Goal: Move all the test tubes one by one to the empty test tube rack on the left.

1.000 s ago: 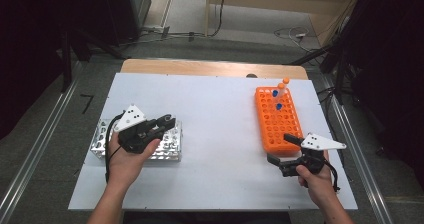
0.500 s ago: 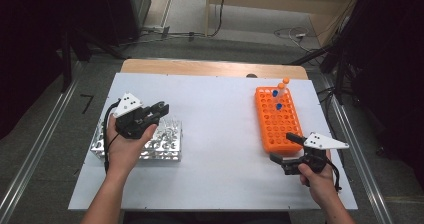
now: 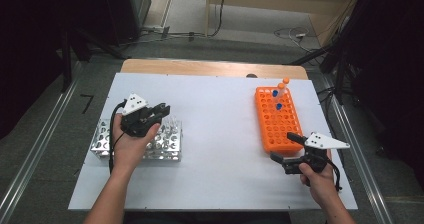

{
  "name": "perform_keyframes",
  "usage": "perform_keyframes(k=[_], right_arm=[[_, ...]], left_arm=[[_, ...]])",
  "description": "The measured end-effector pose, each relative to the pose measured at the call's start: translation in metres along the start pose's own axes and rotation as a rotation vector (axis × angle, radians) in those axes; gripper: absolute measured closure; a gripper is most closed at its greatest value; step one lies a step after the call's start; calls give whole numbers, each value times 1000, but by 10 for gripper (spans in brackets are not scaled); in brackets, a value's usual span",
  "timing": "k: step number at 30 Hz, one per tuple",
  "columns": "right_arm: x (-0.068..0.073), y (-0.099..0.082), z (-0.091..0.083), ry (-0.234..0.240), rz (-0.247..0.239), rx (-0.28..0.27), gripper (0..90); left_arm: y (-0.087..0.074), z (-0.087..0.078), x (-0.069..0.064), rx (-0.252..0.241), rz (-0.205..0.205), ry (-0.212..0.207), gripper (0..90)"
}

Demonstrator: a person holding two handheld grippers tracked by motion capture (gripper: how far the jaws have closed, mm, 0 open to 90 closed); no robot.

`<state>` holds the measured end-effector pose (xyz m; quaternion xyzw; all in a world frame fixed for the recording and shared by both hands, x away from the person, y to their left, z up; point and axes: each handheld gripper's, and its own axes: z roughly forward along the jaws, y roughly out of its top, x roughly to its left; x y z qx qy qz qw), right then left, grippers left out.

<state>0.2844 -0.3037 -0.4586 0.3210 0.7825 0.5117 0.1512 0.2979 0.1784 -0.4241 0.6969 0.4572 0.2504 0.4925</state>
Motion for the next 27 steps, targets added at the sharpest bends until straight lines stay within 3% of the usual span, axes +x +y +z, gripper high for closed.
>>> perform_keyframes(k=[19,24,27], right_arm=[[-1,-1,2,-7,1,9,10],[0,-1,3,-9,-3,8,13],[0,-1,3,-10,-3,8,14]], left_arm=[[-18,7,-5,108,27,13,754],[-19,8,-6,115,10,-1,730],[-19,6,-6,108,-1,-3,666]])
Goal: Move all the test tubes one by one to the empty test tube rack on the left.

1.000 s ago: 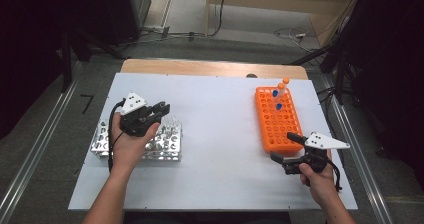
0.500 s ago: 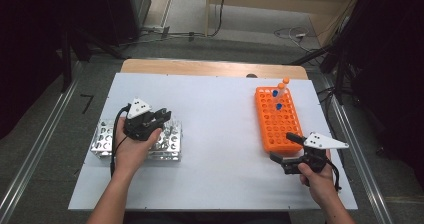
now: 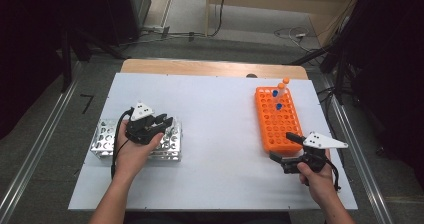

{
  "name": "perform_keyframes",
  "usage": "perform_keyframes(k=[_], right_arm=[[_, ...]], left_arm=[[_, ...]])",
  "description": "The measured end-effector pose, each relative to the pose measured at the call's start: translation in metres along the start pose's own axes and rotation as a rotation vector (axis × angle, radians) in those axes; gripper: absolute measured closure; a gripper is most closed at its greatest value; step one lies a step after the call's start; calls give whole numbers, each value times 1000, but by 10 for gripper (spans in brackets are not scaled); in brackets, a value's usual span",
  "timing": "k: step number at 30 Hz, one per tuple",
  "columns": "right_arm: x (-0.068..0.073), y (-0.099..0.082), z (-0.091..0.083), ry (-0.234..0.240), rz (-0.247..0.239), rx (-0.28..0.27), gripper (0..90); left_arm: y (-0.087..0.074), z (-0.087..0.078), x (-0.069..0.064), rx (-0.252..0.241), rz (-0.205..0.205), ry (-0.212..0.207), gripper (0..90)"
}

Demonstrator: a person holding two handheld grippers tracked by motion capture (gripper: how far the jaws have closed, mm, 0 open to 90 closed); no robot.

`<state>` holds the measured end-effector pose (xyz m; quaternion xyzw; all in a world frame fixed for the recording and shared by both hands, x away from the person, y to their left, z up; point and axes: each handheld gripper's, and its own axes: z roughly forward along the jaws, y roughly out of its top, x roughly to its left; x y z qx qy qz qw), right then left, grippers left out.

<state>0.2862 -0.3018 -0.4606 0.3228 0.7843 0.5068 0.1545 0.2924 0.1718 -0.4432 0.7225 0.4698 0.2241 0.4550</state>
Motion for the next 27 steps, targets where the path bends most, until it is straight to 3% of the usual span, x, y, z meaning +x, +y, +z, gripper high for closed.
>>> perform_keyframes(k=[9,15,19,27], right_arm=[[-4,5,1,-28,28,-17,33],[-10,13,4,-102,74,-30,94],[-19,17,9,-147,116,-35,168],[-36,26,23,-190,121,-9,284]], left_arm=[[-2,-15,-5,-72,-8,-95,453],[-6,-23,-12,-100,-22,-139,254],[-9,-27,-19,-92,-32,-138,111],[-13,-33,-30,-100,-20,-184,10]])
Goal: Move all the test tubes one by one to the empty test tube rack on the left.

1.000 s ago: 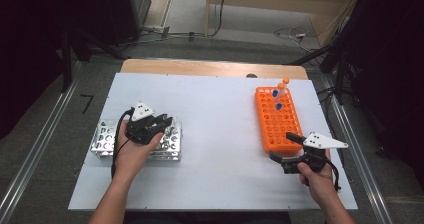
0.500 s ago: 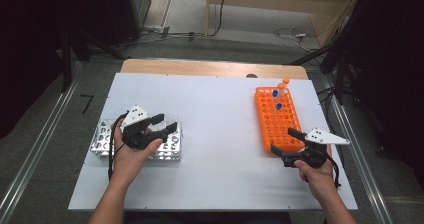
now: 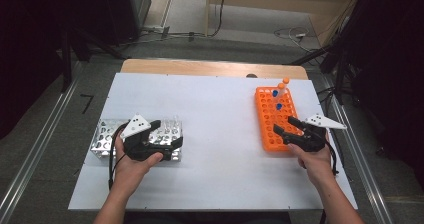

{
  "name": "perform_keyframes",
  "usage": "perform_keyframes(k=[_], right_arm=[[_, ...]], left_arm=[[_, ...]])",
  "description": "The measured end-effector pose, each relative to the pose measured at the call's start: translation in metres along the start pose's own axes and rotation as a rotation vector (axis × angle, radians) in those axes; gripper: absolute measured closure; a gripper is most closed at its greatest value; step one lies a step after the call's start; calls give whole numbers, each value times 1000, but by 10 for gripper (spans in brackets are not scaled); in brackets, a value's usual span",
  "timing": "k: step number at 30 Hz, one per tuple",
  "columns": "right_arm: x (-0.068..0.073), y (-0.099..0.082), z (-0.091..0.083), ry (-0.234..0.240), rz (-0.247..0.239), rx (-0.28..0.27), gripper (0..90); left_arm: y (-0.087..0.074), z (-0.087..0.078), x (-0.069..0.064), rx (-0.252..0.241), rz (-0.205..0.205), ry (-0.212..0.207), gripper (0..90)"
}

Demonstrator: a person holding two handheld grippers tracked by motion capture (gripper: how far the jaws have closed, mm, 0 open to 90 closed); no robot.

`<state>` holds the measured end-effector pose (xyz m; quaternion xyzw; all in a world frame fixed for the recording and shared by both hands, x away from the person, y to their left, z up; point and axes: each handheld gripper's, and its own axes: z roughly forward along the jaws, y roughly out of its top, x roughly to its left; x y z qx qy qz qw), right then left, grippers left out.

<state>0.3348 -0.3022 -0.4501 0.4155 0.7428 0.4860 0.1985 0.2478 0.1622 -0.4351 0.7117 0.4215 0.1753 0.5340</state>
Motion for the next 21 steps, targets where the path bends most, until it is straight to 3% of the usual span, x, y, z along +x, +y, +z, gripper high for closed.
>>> perform_keyframes(k=[8,13,21], right_arm=[[-6,12,23,5,-3,11,415],[-7,18,35,-25,-1,24,499],[-11,18,52,-103,12,105,604]], left_arm=[[-1,0,-4,-5,1,-18,0],[-2,-2,-5,-4,3,-19,0],[-3,-1,-4,4,2,-22,0]])
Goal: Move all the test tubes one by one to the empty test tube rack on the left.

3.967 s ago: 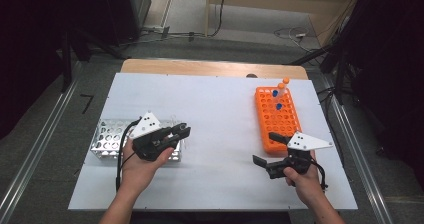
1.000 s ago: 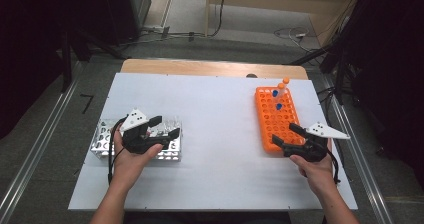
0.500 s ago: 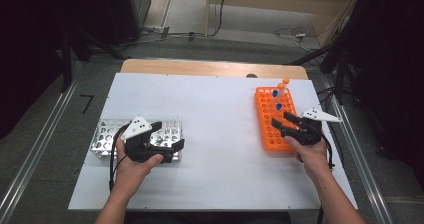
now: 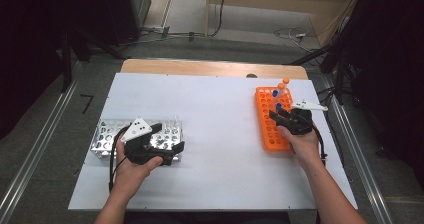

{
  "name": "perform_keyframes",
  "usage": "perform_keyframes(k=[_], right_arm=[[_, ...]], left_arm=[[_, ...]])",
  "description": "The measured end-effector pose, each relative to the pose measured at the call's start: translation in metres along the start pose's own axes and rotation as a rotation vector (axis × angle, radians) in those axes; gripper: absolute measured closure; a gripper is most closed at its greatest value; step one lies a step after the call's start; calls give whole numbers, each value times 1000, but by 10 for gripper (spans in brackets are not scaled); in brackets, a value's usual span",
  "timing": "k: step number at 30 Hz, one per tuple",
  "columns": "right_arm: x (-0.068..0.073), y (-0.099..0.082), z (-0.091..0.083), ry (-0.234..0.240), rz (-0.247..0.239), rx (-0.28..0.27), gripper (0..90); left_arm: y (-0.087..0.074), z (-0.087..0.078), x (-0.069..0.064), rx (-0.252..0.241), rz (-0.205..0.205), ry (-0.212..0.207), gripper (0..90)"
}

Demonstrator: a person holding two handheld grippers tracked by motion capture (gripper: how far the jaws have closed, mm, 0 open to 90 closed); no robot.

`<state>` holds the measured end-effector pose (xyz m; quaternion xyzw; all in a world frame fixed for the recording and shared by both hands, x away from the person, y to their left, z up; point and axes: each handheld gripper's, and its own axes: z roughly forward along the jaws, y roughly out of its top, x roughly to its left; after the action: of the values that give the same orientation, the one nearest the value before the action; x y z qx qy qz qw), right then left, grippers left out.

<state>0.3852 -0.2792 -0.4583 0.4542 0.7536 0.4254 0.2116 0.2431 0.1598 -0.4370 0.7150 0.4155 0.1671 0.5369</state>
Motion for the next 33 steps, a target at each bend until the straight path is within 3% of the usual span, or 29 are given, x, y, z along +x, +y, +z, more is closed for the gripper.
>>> perform_keyframes(k=[7,11,23,33], right_arm=[[2,3,10,-82,10,97,700],[4,3,11,-104,9,96,744],[6,3,-14,-97,4,-76,747],[24,8,-40,-18,-30,-151,747]], left_arm=[[0,2,-3,6,7,-2,0],[1,2,-6,2,13,-6,1],[4,6,-12,1,26,-37,5],[7,11,-20,2,40,-57,5]])
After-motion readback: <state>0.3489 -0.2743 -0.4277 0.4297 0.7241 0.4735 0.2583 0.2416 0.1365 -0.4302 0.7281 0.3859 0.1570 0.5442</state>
